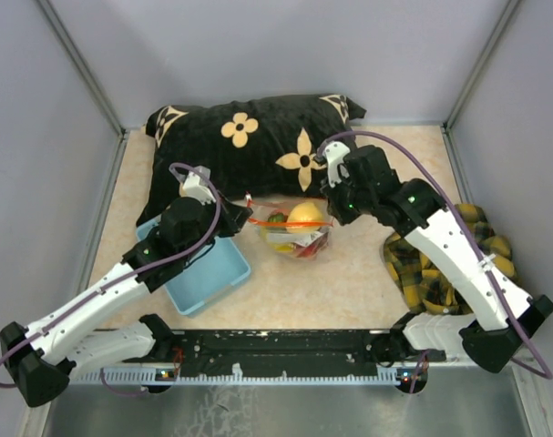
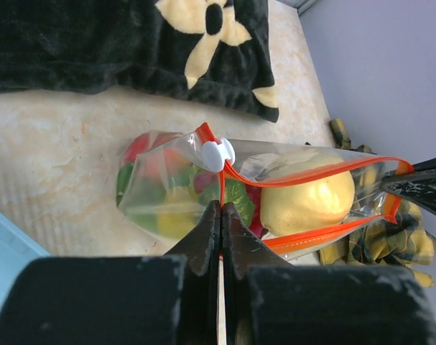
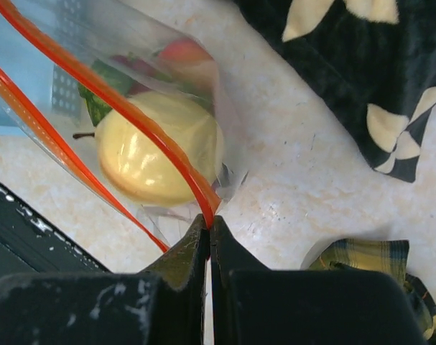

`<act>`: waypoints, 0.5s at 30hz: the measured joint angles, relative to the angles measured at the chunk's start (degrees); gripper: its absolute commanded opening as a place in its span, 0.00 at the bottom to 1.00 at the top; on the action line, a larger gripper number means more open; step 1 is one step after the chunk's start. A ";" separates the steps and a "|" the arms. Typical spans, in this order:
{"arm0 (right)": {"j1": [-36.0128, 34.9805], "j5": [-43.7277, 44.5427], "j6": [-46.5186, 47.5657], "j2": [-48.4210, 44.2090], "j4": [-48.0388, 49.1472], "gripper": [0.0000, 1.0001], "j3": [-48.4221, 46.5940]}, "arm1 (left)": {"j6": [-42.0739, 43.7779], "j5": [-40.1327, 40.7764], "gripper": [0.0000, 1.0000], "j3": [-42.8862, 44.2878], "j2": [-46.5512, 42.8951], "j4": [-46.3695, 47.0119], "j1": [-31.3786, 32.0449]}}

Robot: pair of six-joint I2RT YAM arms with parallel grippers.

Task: Place the food in the zip-top bag and seal the zipper
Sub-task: Zip the zipper food storage bag at the center of the board.

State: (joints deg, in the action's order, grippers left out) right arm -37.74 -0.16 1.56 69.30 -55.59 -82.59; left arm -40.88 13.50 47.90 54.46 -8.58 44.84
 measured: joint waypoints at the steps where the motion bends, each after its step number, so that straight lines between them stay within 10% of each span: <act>1: -0.02 -0.28 0.00 0.07 0.26 0.10 0.59 | -0.02 0.09 0.00 -0.33 -0.26 0.00 0.00; 8: 0.00 -2.99 1.14 0.22 0.87 0.46 4.28 | -0.28 -0.02 0.00 -2.16 -0.09 0.20 -0.22; 15: -0.90 -8.55 2.97 -1.70 3.13 0.56 4.07 | -0.42 -0.33 0.00 -2.16 -0.07 0.92 -0.26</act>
State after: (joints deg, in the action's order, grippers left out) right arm -38.63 -8.71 4.54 67.59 -52.47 -78.52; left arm -41.30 13.17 45.74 54.39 -7.66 44.58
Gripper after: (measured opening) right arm 0.541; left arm 0.007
